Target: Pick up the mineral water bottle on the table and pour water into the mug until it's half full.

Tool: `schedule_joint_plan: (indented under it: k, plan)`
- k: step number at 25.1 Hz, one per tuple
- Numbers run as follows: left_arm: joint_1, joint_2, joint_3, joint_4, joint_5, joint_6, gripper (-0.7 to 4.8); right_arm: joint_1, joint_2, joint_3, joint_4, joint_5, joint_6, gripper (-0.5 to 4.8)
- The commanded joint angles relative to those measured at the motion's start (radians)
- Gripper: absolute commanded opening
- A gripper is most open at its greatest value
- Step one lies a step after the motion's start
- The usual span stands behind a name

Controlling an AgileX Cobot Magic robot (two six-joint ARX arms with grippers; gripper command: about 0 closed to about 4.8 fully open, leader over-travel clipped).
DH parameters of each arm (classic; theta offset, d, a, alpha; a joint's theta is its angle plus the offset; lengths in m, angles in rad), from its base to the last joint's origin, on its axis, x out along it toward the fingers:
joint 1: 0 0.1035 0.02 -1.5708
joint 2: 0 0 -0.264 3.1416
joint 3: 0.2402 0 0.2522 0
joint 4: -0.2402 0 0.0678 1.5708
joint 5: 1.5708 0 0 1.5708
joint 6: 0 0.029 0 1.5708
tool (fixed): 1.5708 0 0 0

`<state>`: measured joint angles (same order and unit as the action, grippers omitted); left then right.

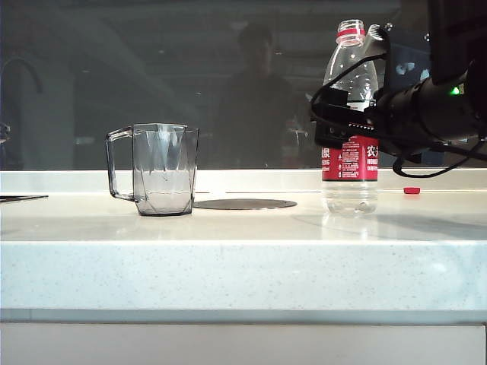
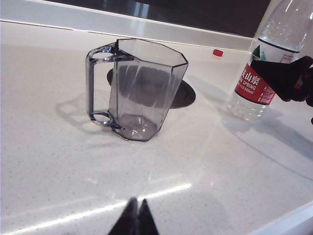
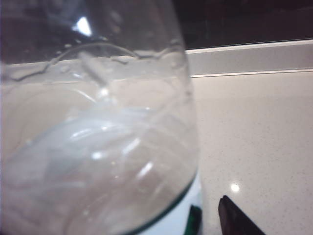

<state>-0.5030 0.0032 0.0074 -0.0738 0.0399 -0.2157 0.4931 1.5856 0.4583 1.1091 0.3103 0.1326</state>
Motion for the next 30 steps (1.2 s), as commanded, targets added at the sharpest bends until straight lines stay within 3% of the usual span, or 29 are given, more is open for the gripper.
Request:
schedule_joint_plan:
  k: [1, 3, 10, 17, 27, 30]
  plan:
    - [0.000, 0.001, 0.003, 0.000, -0.002, -0.001, -0.05, 0.001, -0.005, 0.015, 0.016, 0.001, -0.007, 4.79]
    - [0.000, 0.001, 0.003, 0.000, -0.002, -0.001, -0.05, 0.001, -0.005, 0.015, 0.014, 0.002, -0.007, 4.79]
    - [0.000, 0.000, 0.003, 0.000, -0.003, 0.000, -0.05, 0.001, -0.005, 0.015, 0.010, 0.002, -0.007, 3.55]
    - [0.000, 0.000, 0.003, 0.000, -0.003, 0.003, -0.05, 0.001, -0.005, 0.015, 0.010, 0.001, -0.035, 3.53]
    - [0.000, 0.000, 0.003, 0.000, -0.003, 0.006, -0.05, 0.027, -0.045, 0.028, 0.004, -0.026, -0.220, 3.54]
    - [0.000, 0.000, 0.003, 0.000, -0.003, 0.006, -0.05, 0.083, -0.079, 0.097, -0.122, -0.029, -0.357, 3.53]
